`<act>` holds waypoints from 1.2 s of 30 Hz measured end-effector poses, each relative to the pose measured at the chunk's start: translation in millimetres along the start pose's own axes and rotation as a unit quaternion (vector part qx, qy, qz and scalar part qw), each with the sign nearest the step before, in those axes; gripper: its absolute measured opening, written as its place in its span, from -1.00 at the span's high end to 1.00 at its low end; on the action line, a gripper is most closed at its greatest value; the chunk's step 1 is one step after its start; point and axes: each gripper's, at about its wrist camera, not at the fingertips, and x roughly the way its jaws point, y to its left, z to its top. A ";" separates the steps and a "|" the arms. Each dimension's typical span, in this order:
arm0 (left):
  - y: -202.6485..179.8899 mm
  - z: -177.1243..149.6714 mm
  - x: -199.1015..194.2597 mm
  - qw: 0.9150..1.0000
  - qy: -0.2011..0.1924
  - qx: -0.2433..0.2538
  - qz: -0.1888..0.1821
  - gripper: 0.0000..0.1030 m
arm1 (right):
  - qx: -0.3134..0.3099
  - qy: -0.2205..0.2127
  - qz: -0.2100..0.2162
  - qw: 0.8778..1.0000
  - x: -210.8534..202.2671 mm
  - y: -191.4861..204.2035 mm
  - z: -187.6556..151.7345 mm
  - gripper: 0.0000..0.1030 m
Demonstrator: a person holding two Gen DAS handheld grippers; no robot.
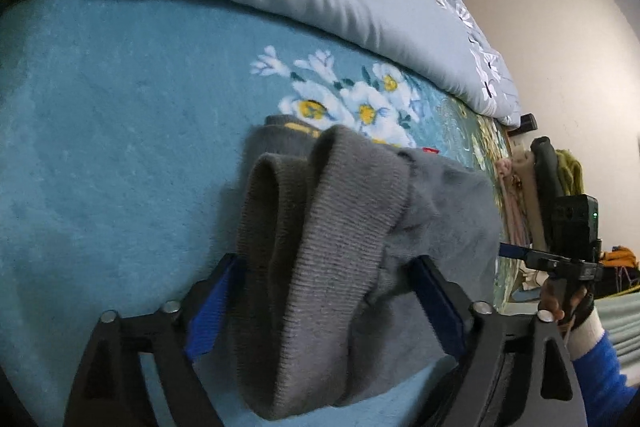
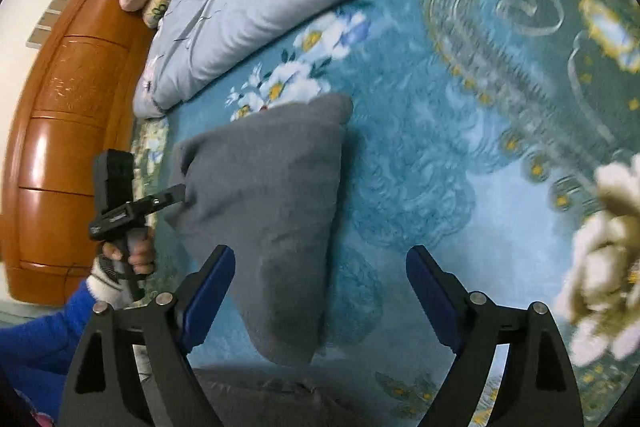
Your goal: Fold clothes
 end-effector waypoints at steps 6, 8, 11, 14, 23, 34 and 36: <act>3.6 -4.5 3.2 1.000 0.008 -0.008 -0.009 -1.00 | -0.009 0.014 0.048 0.999 21.6 -15.4 11.5 -0.71; 3.2 -3.3 2.5 1.000 0.004 -0.021 -0.009 -0.99 | -0.012 0.028 0.056 0.998 34.7 -18.4 15.5 -0.71; 7.5 -2.8 1.5 0.999 -0.004 -0.045 -0.017 -0.98 | -0.018 0.045 0.080 0.996 52.0 -21.0 21.6 -0.71; 13.8 -2.9 -1.1 0.997 -0.014 -0.075 -0.028 -0.98 | -0.020 0.060 0.089 0.994 65.3 -22.9 27.8 -0.71; -0.8 -2.5 1.1 0.999 -0.010 -0.049 0.019 -0.45 | -0.020 0.080 0.061 0.995 69.1 -4.9 36.0 -0.51; -4.3 -12.4 -25.4 0.997 -0.047 -0.060 0.032 0.38 | -0.053 0.097 -0.023 0.994 63.1 55.0 37.7 0.25; -6.9 -13.0 -24.2 0.996 -0.046 -0.060 0.037 0.39 | -0.051 0.086 -0.026 0.995 58.0 62.6 32.3 0.27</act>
